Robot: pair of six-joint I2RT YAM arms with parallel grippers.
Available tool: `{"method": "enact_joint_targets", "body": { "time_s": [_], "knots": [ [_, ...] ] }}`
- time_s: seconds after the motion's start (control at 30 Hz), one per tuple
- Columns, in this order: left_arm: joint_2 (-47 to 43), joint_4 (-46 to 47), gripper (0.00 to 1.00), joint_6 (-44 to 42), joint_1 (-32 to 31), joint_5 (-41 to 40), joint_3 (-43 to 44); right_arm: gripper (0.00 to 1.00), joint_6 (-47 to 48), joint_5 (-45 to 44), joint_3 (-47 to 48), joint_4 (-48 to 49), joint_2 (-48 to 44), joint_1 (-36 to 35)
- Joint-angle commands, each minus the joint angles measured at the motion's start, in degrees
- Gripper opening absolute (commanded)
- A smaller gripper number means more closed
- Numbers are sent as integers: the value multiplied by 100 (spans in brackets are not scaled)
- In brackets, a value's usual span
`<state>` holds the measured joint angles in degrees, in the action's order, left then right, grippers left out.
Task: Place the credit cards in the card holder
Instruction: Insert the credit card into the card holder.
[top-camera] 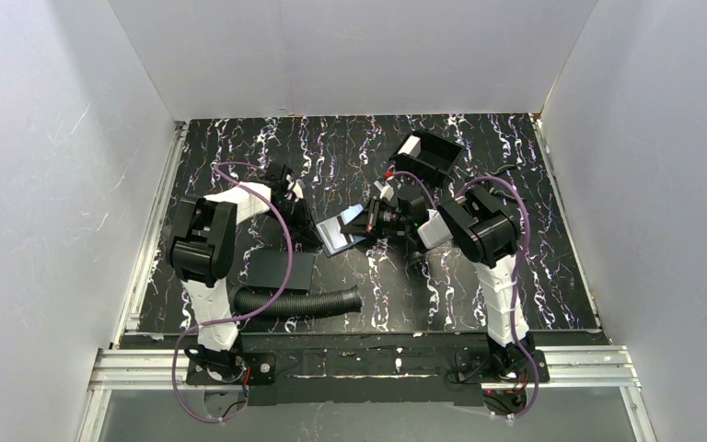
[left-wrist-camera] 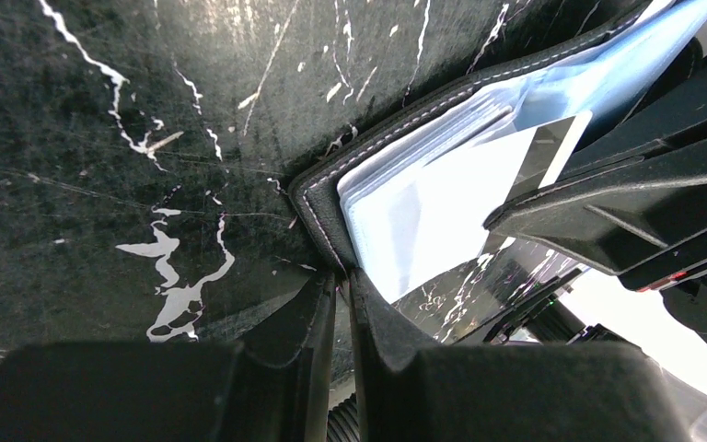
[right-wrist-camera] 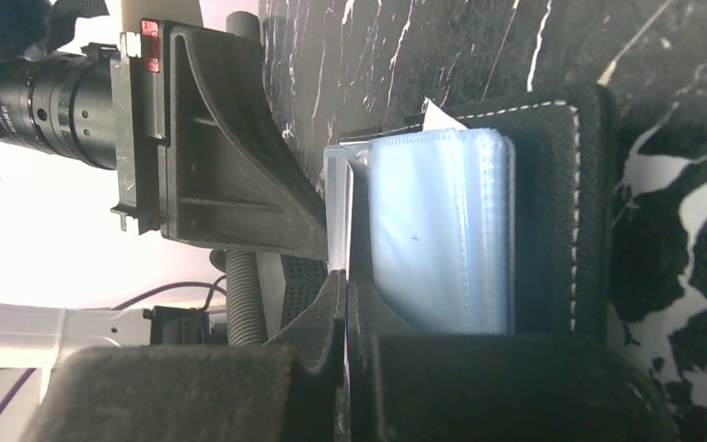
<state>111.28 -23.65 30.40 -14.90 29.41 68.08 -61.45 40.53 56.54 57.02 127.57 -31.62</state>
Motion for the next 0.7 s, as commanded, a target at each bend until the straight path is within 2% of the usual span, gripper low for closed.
{"method": "enact_joint_targets", "body": {
  "time_s": [0.0, 0.23, 0.53, 0.67],
  "knots": [
    [177, -165, 10, -218, -46, -474, 104, 1, 667, 379, 156, -550, 22, -106],
    [187, -240, 10, -274, -45, -560, 209, 3, 990, 565, 236, -934, -17, -73],
    [171, -154, 10, -246, -47, -519, 69, 33, 1972, -145, 524, -2707, -599, 70],
    [164, -119, 10, -237, -46, -506, 35, 41, 2444, -412, 740, -3426, -775, 88]
  ]
}}
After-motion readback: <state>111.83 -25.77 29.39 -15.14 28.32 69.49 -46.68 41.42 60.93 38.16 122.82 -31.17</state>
